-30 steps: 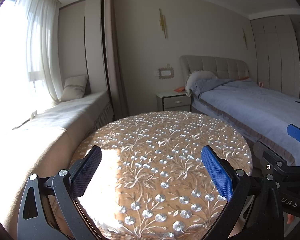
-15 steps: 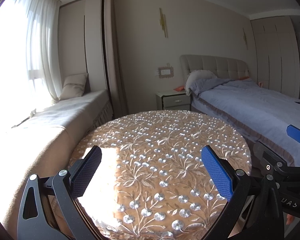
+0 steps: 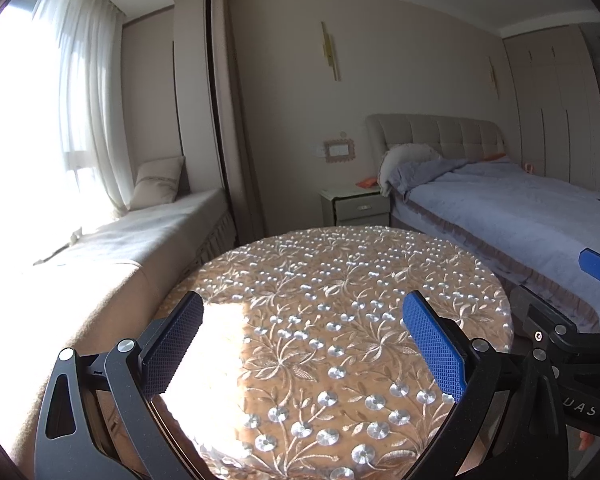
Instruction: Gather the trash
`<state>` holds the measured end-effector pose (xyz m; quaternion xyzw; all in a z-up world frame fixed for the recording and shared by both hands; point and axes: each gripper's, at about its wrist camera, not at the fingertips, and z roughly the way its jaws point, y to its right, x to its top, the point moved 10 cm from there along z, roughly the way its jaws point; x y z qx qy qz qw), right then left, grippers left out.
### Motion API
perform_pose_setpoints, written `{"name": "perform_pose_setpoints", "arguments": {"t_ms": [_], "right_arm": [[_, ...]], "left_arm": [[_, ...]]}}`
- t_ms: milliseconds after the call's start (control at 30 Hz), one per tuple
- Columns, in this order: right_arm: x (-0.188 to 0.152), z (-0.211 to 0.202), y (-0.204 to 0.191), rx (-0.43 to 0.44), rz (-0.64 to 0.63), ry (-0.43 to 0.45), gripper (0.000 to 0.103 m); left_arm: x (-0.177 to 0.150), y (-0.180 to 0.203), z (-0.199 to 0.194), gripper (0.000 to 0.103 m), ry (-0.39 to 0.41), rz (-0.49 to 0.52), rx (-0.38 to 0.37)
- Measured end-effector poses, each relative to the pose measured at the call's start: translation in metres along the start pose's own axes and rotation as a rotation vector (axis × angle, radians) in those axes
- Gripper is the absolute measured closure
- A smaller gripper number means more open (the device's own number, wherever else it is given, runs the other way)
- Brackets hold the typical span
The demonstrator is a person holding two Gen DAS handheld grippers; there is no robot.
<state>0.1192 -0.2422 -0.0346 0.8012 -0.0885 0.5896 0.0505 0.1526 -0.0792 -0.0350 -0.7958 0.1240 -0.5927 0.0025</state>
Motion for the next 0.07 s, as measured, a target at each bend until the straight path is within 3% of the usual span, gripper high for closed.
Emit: {"name": "perform_pose_setpoints", "arguments": {"t_ms": [67], "right_arm": [[-0.0008, 0.0004, -0.0002, 0.002, -0.001, -0.002, 0.004]], "left_arm": [[-0.0001, 0.0001, 0.0003, 0.005, 0.002, 0.006, 0.005]]}}
